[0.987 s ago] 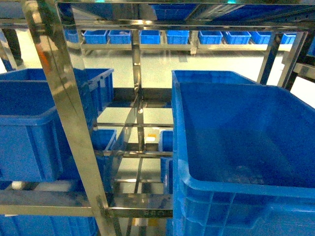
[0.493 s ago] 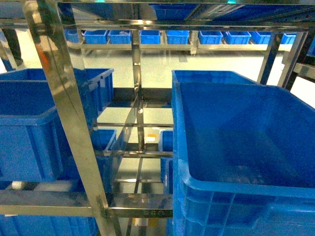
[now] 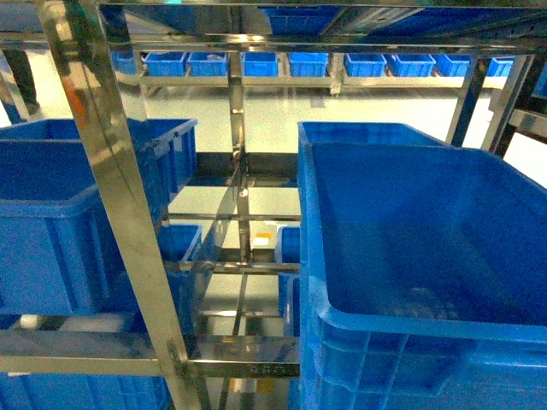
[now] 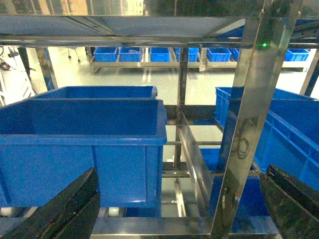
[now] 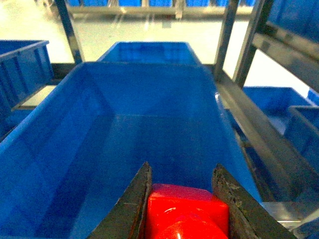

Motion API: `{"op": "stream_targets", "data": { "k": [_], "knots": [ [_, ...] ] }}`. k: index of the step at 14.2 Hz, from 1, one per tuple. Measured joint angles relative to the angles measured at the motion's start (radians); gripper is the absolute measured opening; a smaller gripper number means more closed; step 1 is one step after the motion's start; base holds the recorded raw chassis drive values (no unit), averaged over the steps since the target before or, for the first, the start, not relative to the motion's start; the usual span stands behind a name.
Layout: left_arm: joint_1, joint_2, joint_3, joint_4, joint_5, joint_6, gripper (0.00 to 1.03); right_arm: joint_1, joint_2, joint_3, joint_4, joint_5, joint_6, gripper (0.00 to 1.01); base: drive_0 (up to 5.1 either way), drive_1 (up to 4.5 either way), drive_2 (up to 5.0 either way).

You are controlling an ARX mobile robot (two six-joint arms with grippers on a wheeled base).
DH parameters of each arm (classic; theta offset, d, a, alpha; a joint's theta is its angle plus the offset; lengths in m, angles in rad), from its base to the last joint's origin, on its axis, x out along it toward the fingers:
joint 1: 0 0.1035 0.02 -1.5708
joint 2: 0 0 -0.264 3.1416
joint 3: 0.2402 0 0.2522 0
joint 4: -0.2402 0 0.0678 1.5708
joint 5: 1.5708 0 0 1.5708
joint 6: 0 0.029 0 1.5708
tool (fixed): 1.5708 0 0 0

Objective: Pick red block from blue box to shelf

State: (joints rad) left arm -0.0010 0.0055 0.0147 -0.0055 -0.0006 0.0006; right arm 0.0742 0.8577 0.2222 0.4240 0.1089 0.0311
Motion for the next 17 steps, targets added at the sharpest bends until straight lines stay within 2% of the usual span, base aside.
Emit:
{"op": "stream_targets", "data": {
  "k": [1,4,5,8,11,16,17],
  "knots": [
    [0.0,0.0,0.0,0.0,0.0,0.0,0.98,0.005,0.176,0.046,0.093,-0.02,0.018,0.29,0.0,0.0,0.0],
    [0.0,0.0,0.0,0.0,0.0,0.0,0.98,0.056,0.632,0.204,0.37,0.006,0.014,0.29,0.0,0.0,0.0],
    [0.0,0.0,0.0,0.0,0.0,0.0,0.98,0.057,0.672,0.224,0.383,0.002,0.014,0.31,0.0,0.0,0.0],
    [0.0,0.0,0.0,0.0,0.0,0.0,0.98,0.071,0.8,0.275,0.432,-0.016,0.035,0.46,0.0,0.0,0.0],
    [0.0,0.0,0.0,0.0,0.0,0.0,0.98,0.085,0.821,0.258,0.445,-0.02,0.055,0.59,0.0,0.0,0.0],
    [0.0,0.0,0.0,0.0,0.0,0.0,0.98,0.106,0.756,0.204,0.482,0.011,0.056,0.72,0.0,0.0,0.0],
    [0.0,0.0,0.0,0.001,0.0,0.0,0.98,0.123,0.675,0.163,0.506,0.027,0.051,0.81,0.0,0.0,0.0]
  ]
}}
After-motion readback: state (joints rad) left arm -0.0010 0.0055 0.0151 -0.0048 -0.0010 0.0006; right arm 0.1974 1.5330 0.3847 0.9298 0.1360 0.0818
